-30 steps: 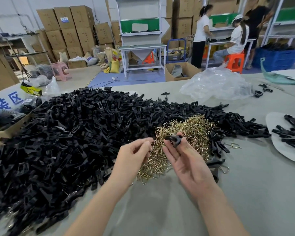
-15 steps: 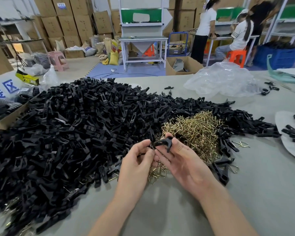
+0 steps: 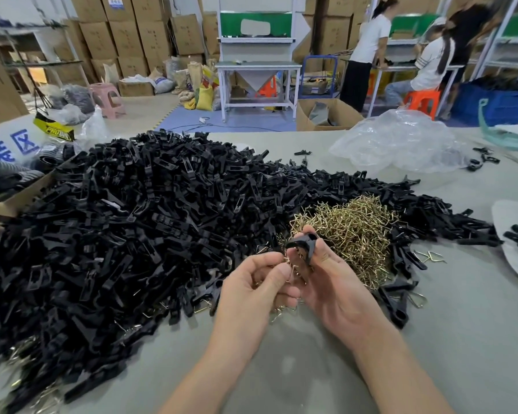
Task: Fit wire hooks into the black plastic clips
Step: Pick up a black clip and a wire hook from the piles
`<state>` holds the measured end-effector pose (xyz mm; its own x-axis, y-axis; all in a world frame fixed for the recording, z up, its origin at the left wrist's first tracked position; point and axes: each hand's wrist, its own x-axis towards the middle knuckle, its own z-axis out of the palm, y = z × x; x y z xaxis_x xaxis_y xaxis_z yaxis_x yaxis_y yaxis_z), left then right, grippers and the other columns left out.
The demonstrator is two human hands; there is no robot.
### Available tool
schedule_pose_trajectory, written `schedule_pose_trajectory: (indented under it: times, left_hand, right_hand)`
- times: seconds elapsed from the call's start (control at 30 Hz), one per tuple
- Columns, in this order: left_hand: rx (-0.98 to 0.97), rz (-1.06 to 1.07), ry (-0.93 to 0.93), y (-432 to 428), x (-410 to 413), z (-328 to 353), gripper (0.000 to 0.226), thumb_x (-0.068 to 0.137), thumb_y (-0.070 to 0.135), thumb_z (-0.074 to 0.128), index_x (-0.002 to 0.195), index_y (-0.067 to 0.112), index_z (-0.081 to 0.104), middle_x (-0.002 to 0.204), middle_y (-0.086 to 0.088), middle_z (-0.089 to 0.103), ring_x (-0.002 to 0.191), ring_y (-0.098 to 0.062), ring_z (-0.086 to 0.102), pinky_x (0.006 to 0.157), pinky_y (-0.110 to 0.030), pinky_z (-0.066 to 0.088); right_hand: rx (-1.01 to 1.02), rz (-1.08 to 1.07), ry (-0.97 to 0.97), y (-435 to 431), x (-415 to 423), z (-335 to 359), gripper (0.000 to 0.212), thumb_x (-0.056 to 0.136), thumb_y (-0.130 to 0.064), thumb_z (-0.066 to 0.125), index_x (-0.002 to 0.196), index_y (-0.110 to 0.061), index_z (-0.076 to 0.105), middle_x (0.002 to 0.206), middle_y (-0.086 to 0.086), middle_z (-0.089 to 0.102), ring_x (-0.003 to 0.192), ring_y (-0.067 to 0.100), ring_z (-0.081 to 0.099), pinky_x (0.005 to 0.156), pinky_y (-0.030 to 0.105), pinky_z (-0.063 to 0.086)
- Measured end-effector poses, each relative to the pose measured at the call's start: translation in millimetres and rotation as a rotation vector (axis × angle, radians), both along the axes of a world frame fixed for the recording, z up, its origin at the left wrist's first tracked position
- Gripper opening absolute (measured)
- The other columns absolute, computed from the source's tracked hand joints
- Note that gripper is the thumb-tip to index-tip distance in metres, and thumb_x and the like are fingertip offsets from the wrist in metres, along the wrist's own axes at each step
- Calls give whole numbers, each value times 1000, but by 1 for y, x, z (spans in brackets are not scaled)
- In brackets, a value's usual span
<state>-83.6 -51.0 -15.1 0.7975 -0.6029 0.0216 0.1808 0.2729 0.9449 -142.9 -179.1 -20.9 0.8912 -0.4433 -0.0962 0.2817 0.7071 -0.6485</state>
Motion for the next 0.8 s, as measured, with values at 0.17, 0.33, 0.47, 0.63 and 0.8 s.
schedule_pose_trajectory:
  times: [0.17,0.33,0.47,0.63,0.8]
  left_hand:
    - [-50,4,85,-5,-3,-5,18,88,6,70,93,8,52,71,-7,71,60,-18,69,55,-25,55]
    - [-52,32,95,-3,0,-5,25,79,18,75,84,12,52,66,-7,68,55,-15,64,51,-23,52]
    - [8,52,68,-1,2,-7,21,87,13,73,83,12,52,62,-7,66,53,-15,63,50,-24,51]
    - [33,93,45,-2,3,-8,22,90,9,71,81,13,51,65,-10,66,53,-15,64,49,-21,50]
    - [-36,59,6,-2,1,-8,19,92,4,67,109,10,60,84,-10,75,73,-20,74,66,-24,58]
  right_hand:
    - [-41,59,-2,4,1,-4,30,92,-25,57,116,-16,71,94,13,69,73,24,66,50,33,55]
    - [-80,75,-13,6,2,-5,38,95,-19,54,131,-8,61,95,15,66,64,23,65,53,34,54]
    - [-160,73,-22,9,2,-3,35,94,-17,53,127,-9,61,96,14,68,65,23,63,54,35,53]
    - [-226,72,-19,10,3,-5,31,95,-16,52,123,-9,64,101,13,69,69,20,64,61,34,56]
    - [-177,74,-5,8,4,-7,28,93,-18,54,114,-12,71,94,12,71,75,19,67,70,32,59]
